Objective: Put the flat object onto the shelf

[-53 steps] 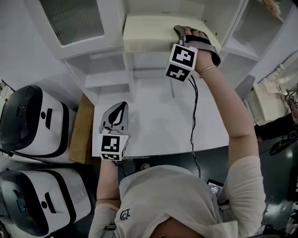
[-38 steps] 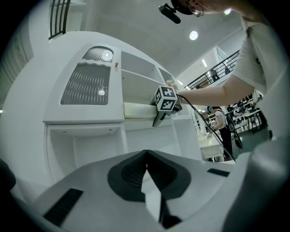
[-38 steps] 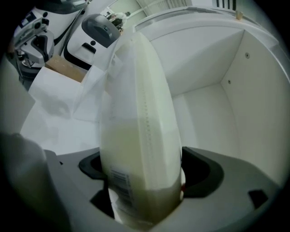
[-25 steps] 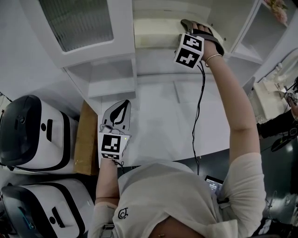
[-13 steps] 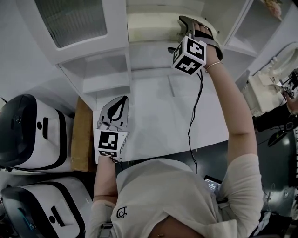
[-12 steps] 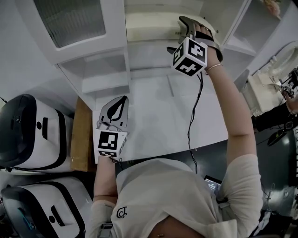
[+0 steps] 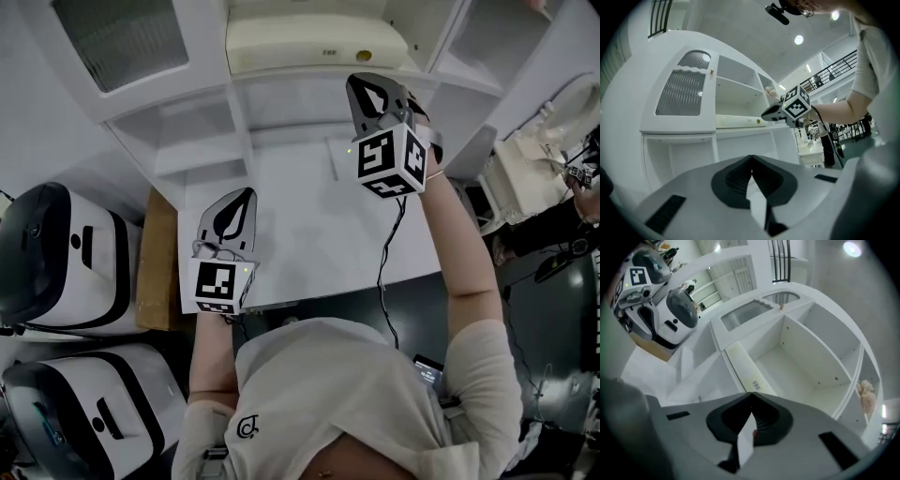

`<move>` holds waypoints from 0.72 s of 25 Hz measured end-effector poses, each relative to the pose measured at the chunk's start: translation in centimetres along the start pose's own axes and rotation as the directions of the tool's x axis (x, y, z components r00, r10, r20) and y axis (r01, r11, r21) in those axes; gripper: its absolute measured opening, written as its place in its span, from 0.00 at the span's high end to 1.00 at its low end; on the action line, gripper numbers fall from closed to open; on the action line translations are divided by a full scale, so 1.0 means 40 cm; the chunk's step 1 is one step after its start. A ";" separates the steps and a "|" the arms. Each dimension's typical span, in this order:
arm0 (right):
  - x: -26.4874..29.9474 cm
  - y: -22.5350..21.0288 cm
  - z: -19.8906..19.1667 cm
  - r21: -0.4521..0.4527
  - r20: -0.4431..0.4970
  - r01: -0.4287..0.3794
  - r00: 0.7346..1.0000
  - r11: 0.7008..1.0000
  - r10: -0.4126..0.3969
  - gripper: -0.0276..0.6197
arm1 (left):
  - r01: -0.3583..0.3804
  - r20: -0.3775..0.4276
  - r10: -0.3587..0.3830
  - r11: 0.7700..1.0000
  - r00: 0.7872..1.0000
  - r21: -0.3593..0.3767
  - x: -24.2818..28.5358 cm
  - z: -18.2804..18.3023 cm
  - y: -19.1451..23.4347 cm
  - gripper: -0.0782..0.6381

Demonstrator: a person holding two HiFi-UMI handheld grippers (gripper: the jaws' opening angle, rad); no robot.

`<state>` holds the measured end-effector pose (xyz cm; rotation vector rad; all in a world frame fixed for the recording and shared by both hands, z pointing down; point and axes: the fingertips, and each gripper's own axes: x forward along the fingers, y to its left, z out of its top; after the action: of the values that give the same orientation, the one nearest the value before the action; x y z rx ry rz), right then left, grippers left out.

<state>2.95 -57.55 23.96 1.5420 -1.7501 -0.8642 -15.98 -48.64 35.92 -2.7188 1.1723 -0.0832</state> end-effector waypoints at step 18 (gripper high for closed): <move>-0.295 0.152 -0.088 0.582 0.219 -0.105 0.975 0.806 -0.032 0.95 | -0.014 0.014 0.014 0.999 1.000 0.040 -0.038 0.073 -0.101 0.87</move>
<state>3.56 -45.46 30.45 1.8377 -2.3629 -0.4911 -13.76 -44.41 33.81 -2.6722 1.1734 -0.0851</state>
